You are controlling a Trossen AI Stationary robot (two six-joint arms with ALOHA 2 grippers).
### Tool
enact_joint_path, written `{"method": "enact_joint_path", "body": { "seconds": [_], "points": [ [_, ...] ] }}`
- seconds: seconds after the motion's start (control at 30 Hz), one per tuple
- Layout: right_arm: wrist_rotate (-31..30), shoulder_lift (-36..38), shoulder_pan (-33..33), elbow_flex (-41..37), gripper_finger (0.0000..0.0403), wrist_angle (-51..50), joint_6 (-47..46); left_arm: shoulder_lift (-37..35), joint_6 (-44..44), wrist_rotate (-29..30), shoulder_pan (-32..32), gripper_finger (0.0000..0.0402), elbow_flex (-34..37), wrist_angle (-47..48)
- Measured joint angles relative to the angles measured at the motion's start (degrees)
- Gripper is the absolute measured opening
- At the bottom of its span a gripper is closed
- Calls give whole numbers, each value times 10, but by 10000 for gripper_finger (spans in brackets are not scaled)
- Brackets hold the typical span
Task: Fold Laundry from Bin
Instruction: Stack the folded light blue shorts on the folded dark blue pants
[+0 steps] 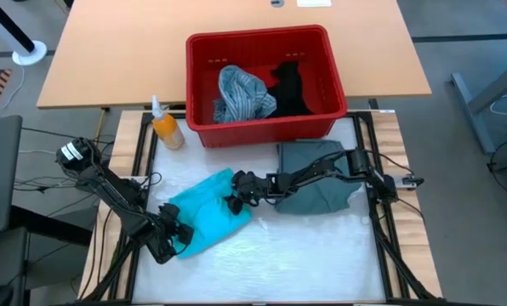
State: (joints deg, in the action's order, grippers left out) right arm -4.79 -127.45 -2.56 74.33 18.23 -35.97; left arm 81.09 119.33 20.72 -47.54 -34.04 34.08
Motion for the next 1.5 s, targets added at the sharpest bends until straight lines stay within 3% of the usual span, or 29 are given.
{"method": "enact_joint_path", "body": {
  "seconds": [0.1,0.2,0.33,0.47,0.67,0.77,0.97,1.13,1.33,1.5],
  "points": [
    [8,0,-7,1,223,-4,-4,1,-15,7,4,118,4,-12],
    [26,4,-10,0,148,-3,-5,3,-17,35,3,34,4,-15],
    [82,5,-6,-1,42,32,4,8,-5,86,8,16,5,-31],
    [120,26,-3,-4,35,20,-6,-2,-49,130,24,10,6,-79],
    [104,140,0,-2,35,-86,36,-61,-189,185,60,3,-8,-154],
    [80,199,0,-3,35,-165,58,-94,-294,181,92,2,-25,-199],
    [48,329,7,-2,35,-321,45,-114,-491,133,186,2,-83,-294],
    [-51,420,-2,-2,35,-473,38,-77,-618,55,291,1,-148,-313],
    [-181,522,-29,-10,35,-659,-14,34,-719,-62,387,1,-233,-361],
    [-274,600,-58,-43,35,-798,-106,162,-770,-154,443,0,-342,-385]
  ]
}}
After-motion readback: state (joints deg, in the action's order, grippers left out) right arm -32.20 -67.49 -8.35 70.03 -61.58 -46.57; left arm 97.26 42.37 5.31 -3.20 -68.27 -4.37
